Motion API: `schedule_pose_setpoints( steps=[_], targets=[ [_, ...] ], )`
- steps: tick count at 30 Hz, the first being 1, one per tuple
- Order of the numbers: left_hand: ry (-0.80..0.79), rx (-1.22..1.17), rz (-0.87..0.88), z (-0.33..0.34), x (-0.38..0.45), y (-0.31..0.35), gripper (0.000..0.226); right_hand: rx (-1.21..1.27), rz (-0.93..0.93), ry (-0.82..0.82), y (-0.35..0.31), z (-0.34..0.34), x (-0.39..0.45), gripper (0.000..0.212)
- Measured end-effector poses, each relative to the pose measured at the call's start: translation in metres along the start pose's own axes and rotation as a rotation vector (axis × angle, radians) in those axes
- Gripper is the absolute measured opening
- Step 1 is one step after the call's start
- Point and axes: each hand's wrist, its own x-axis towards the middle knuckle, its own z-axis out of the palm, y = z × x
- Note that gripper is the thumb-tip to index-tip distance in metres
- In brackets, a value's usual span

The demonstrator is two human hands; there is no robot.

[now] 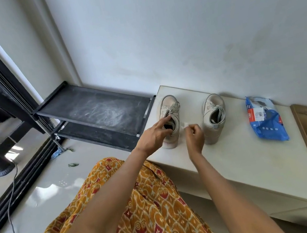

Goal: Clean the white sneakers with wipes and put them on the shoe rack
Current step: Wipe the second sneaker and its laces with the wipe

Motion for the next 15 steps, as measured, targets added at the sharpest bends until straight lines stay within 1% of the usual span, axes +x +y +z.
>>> schedule_pose_setpoints(
  steps=[1,2,5,7,9,13,15],
  targets=[
    [0.006,-0.004,0.027,-0.004,0.0,-0.004,0.026,-0.032,-0.003,-0.037,-0.003,0.005,0.008,0.009],
    [0.01,-0.006,0.049,-0.007,0.0,-0.009,0.024,-0.07,0.003,-0.061,-0.006,0.009,0.016,0.011],
    [0.046,0.002,0.047,-0.013,-0.001,-0.027,0.027,-0.119,0.087,-0.038,-0.008,0.014,0.037,0.032],
    [0.073,0.017,0.019,-0.01,-0.002,-0.036,0.035,-0.184,0.104,-0.042,-0.009,0.015,0.048,0.031],
    [0.086,0.039,-0.006,-0.003,-0.005,-0.036,0.043,-0.227,0.085,-0.089,-0.009,0.018,0.056,0.029],
    [0.083,0.038,-0.069,0.008,-0.012,-0.031,0.055,-0.179,0.098,-0.251,-0.012,0.028,0.06,0.031],
    [0.082,0.011,-0.099,0.012,-0.011,-0.029,0.056,-0.104,0.125,-0.289,-0.014,0.032,0.057,0.033]
  ],
)
